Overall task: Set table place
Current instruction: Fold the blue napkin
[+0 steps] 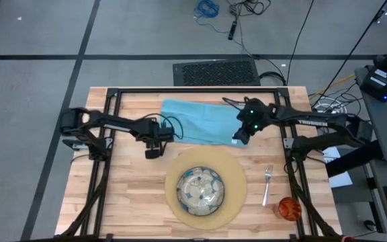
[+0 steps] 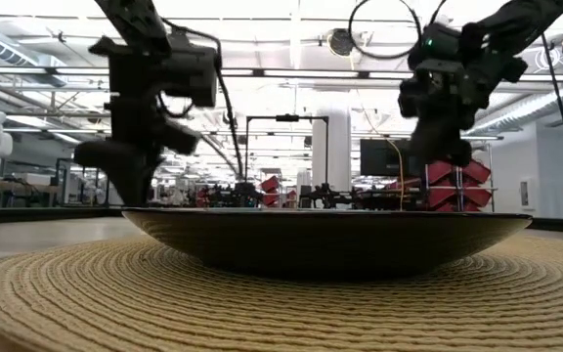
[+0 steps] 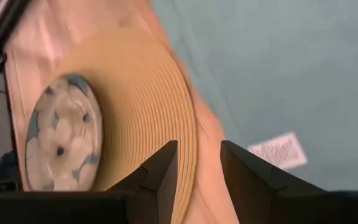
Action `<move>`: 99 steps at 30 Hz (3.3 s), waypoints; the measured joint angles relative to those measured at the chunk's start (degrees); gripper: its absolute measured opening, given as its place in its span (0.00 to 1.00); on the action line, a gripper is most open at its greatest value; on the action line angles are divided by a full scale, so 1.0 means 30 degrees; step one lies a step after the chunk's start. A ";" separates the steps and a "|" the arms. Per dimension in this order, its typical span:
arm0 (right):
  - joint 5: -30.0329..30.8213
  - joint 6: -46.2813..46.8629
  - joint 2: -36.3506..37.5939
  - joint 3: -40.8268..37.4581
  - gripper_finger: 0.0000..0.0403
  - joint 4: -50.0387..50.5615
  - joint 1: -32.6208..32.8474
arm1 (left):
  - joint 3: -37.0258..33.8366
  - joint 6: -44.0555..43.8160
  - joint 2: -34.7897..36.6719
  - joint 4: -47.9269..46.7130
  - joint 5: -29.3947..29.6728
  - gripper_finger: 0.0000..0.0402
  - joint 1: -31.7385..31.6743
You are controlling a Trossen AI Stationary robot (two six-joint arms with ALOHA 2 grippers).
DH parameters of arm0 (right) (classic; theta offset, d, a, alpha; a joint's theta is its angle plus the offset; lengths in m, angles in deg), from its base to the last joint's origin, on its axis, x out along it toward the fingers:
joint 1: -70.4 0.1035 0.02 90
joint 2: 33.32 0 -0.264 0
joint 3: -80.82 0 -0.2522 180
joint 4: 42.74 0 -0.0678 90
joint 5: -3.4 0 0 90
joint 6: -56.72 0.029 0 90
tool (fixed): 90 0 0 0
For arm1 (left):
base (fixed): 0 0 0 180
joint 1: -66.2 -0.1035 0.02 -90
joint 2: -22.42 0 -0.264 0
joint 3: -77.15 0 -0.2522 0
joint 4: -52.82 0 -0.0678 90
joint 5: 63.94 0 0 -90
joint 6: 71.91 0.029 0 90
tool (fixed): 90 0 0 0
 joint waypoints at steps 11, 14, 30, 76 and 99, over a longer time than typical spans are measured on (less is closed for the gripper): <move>-0.0329 -0.0201 -0.0986 0.0029 0.28 -0.2498 0.0198 | 0.0015 0.1035 0.0154 0.3949 0.0484 0.28 -0.0565; -0.0394 -0.0424 -0.1020 0.0031 0.28 -0.2701 0.0312 | 0.0066 0.1020 0.0179 0.4030 0.0742 0.28 -0.0671; -0.0385 -0.2383 -0.1013 0.0050 0.28 -0.3955 0.0299 | -0.1197 0.1510 0.0187 0.3559 0.0931 0.28 -0.0641; -0.0455 -0.4313 -0.0991 0.0066 0.28 -0.4942 0.0277 | -0.1432 0.1949 -0.1634 0.5533 0.4683 0.28 0.0080; -0.0293 -0.4321 -0.0991 0.0066 0.28 -0.5109 0.0663 | -0.1600 0.1509 -0.1630 0.5740 0.5161 0.28 -0.0175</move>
